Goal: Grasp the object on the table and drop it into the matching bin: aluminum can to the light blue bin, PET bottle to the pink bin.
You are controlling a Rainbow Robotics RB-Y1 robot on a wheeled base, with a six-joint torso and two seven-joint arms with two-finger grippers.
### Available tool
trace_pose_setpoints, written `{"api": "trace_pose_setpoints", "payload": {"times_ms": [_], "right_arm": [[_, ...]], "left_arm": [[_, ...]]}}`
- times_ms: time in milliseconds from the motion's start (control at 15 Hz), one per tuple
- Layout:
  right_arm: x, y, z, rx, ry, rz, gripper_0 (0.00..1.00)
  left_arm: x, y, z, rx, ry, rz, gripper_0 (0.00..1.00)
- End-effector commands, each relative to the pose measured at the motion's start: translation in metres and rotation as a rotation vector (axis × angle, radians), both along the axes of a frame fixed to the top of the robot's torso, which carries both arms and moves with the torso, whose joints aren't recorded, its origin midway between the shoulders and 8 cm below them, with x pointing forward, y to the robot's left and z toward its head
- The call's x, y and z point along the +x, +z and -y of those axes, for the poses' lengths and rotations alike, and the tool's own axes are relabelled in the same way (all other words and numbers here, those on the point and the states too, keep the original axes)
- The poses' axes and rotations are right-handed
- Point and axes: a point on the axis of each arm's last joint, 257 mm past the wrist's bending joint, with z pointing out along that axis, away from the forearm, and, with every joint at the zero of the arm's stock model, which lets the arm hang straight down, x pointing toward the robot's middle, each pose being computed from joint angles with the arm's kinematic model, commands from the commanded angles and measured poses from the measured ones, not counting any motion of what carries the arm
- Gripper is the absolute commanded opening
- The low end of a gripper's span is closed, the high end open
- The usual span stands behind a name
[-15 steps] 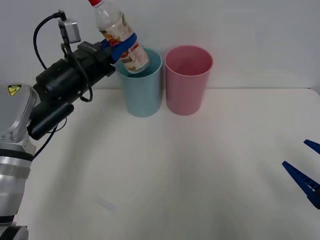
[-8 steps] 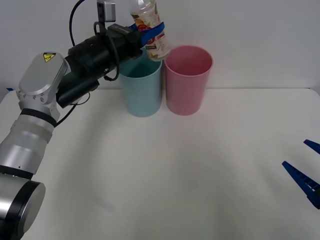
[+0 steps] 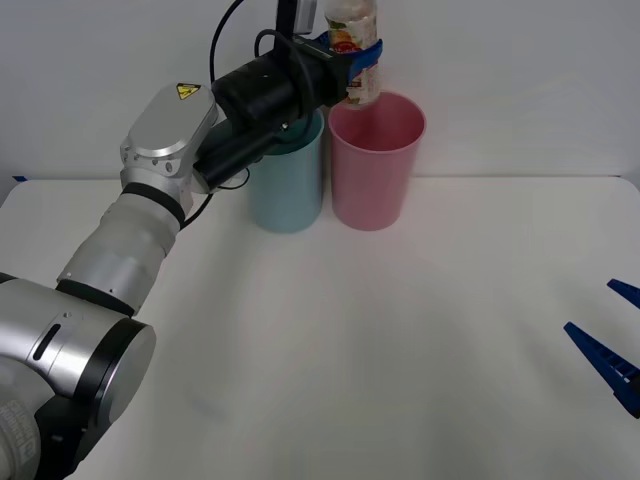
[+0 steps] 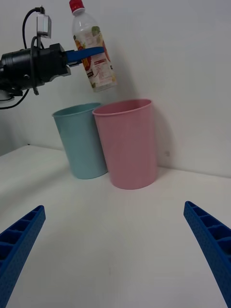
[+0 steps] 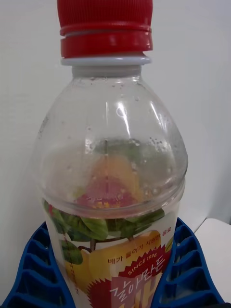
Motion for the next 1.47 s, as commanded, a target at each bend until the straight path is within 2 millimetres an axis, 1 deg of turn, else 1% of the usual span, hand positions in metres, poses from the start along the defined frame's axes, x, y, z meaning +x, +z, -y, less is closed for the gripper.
{"api": "trace_pose_setpoints", "payload": {"times_ms": [67, 200, 267, 467, 533, 600, 667, 733, 1067, 1467], "right_arm": [[0.0, 0.0, 0.0, 0.0, 0.0, 0.0, 1.0], [0.0, 0.0, 0.0, 0.0, 0.0, 0.0, 1.0], [0.0, 0.0, 0.0, 0.0, 0.0, 0.0, 1.0], [0.0, 0.0, 0.0, 0.0, 0.0, 0.0, 1.0], [0.0, 0.0, 0.0, 0.0, 0.0, 0.0, 1.0], [0.0, 0.0, 0.0, 0.0, 0.0, 0.0, 1.0], [0.0, 0.0, 0.0, 0.0, 0.0, 0.0, 1.0], [0.0, 0.0, 0.0, 0.0, 0.0, 0.0, 1.0], [0.0, 0.0, 0.0, 0.0, 0.0, 0.0, 1.0], [0.0, 0.0, 0.0, 0.0, 0.0, 0.0, 1.0]], "left_arm": [[0.004, 0.002, 0.02, 0.008, 0.03, 0.006, 0.03], [0.003, 0.001, 0.037, 0.003, 0.051, 0.007, 0.03], [0.002, 0.0, 0.042, 0.0, 0.056, 0.005, 0.02], [-0.001, -0.002, 0.05, 0.001, 0.051, 0.004, 0.04], [-0.002, -0.002, 0.052, 0.001, 0.045, 0.002, 0.06], [-0.003, -0.002, 0.053, -0.002, 0.043, 0.001, 0.16], [-0.003, -0.002, 0.054, -0.003, 0.04, 0.0, 0.62], [-0.003, -0.003, 0.053, -0.006, 0.041, -0.003, 1.0], [-0.003, -0.003, 0.049, -0.022, 0.033, -0.015, 1.0], [-0.002, -0.005, 0.036, -0.023, 0.013, -0.032, 1.0]]}}
